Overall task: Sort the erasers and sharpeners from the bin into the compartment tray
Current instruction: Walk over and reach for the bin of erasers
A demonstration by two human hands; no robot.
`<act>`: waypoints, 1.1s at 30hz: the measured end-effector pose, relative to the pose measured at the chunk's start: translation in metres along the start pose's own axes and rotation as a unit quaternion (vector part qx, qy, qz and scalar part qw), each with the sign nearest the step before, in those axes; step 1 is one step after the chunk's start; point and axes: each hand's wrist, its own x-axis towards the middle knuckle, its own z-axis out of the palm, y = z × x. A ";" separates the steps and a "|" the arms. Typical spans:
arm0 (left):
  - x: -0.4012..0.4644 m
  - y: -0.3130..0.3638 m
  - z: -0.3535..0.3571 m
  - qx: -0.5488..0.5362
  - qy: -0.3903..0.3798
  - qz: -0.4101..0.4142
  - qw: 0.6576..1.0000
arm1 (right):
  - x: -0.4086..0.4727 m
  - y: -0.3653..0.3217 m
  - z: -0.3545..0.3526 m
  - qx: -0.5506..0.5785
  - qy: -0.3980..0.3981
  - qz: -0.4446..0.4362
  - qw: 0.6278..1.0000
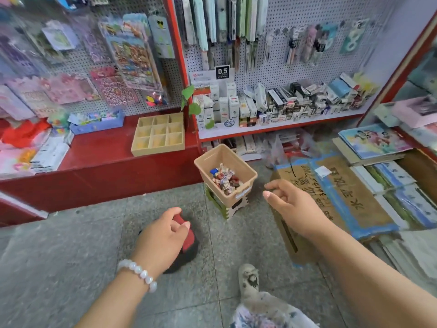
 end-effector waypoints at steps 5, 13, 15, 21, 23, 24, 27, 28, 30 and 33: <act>0.092 0.030 -0.017 -0.018 0.017 -0.031 0.999 | 0.110 -0.014 -0.019 0.000 -0.027 -0.009 1.000; 0.200 0.069 -0.036 -0.007 0.011 -0.037 0.999 | 0.226 -0.036 -0.037 -0.004 -0.052 -0.001 0.999; 0.225 0.074 -0.039 -0.001 0.004 -0.034 0.999 | 0.247 -0.037 -0.037 -0.007 -0.056 0.007 0.998; 0.311 0.086 -0.050 0.013 -0.015 -0.003 1.000 | 0.314 -0.046 -0.037 -0.001 -0.039 0.037 0.999; 0.346 0.089 -0.055 0.017 -0.022 0.012 1.000 | 0.343 -0.049 -0.035 -0.018 -0.018 0.039 0.999; 0.365 0.091 -0.058 0.021 -0.025 0.022 0.999 | 0.358 -0.051 -0.034 -0.025 -0.006 0.041 0.999; 0.423 0.096 -0.067 0.037 -0.037 0.056 0.997 | 0.401 -0.060 -0.027 -0.023 0.023 0.055 0.998; 0.442 0.097 -0.070 0.043 -0.045 0.067 0.996 | 0.414 -0.062 -0.025 -0.021 0.032 0.059 0.997; 0.479 0.100 -0.076 0.053 -0.063 0.082 0.993 | 0.437 -0.066 -0.019 -0.012 0.052 0.071 0.996; 0.523 0.108 -0.082 0.078 -0.095 0.109 0.986 | 0.461 -0.069 -0.013 -0.015 0.077 0.096 0.992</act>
